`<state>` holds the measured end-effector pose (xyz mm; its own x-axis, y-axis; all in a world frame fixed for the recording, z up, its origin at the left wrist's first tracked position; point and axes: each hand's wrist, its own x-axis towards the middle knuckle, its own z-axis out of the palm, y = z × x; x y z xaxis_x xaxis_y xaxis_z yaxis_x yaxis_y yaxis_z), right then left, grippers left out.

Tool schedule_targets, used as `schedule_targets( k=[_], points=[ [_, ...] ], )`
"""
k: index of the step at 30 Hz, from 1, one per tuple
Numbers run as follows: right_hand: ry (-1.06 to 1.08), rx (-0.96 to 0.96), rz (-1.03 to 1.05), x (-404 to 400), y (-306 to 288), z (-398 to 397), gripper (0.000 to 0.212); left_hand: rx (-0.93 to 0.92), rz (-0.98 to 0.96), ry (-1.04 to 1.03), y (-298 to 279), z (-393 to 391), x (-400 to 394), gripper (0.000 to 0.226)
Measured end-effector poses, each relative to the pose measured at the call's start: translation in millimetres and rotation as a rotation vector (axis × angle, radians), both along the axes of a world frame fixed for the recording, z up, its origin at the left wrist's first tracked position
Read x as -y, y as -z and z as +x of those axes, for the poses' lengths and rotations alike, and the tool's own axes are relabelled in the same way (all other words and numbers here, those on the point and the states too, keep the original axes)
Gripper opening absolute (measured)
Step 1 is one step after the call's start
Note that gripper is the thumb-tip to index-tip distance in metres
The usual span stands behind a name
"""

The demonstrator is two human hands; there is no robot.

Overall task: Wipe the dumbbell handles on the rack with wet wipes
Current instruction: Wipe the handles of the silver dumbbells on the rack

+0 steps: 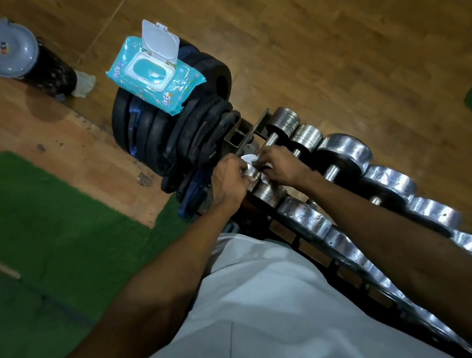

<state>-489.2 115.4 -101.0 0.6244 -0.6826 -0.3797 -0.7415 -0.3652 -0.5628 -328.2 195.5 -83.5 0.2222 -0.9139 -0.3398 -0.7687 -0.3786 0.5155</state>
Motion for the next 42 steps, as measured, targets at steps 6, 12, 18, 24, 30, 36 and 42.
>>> schedule_targets(
  k=[6, 12, 18, 24, 30, 36, 42],
  points=[
    [0.542, 0.032, 0.156, -21.4, 4.7, 7.6, 0.017, 0.009, 0.001, -0.006, -2.8, -1.7, 2.0, 0.027],
    [0.831, -0.028, 0.262, -22.3, 6.0, 28.6, 0.023, 0.042, -0.001, 0.005, -0.8, -1.4, 0.6, 0.031],
    [1.116, 0.123, 0.682, -7.0, -11.3, 32.5, 0.017, 0.034, -0.009, 0.001, -1.5, -0.7, 0.8, 0.034],
    [1.305, 0.453, 1.070, 4.8, -7.2, 37.9, 0.014, 0.021, -0.001, -0.009, -3.0, 2.7, 0.9, 0.038],
    [1.541, 0.612, 1.124, 14.0, -15.0, 40.4, 0.016, 0.019, -0.004, 0.013, 0.1, 4.2, 0.8, 0.034],
    [1.681, 0.640, 1.000, 26.7, -16.5, 39.7, 0.017, 0.005, 0.020, 0.010, 0.5, 4.3, 3.5, 0.031],
    [1.518, 0.305, 0.697, -7.4, -8.9, 54.2, 0.012, 0.005, 0.011, -0.002, 1.6, 6.2, 2.7, 0.039]
  ],
)
